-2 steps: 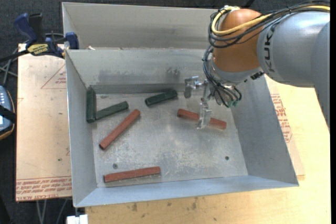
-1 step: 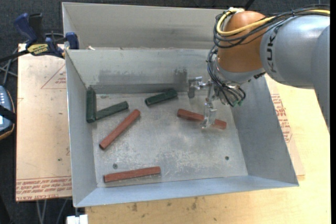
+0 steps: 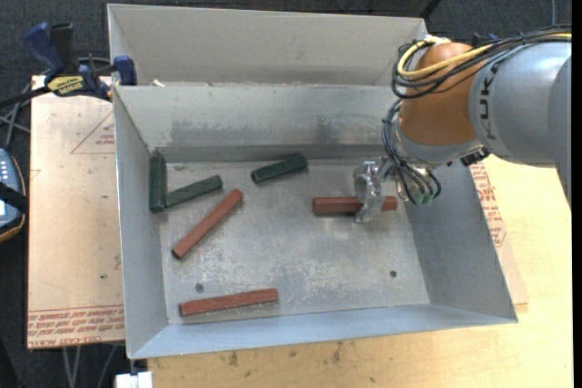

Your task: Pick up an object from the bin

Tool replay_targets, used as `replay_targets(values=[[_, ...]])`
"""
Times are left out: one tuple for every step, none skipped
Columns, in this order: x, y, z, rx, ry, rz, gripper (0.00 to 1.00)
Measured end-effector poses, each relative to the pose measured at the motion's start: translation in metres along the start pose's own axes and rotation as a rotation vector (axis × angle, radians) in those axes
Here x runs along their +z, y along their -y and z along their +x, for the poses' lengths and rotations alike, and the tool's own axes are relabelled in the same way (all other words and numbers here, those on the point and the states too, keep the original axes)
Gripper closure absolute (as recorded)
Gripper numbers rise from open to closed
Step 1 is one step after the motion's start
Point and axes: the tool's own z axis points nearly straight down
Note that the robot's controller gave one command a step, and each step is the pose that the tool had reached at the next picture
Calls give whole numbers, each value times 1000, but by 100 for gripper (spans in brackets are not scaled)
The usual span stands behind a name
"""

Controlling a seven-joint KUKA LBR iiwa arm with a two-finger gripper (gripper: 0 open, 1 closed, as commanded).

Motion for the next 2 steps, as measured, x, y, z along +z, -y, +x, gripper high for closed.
replay_targets(values=[[0,0,0,0,0,0,100],[-137,10,31,23,0,1,100]])
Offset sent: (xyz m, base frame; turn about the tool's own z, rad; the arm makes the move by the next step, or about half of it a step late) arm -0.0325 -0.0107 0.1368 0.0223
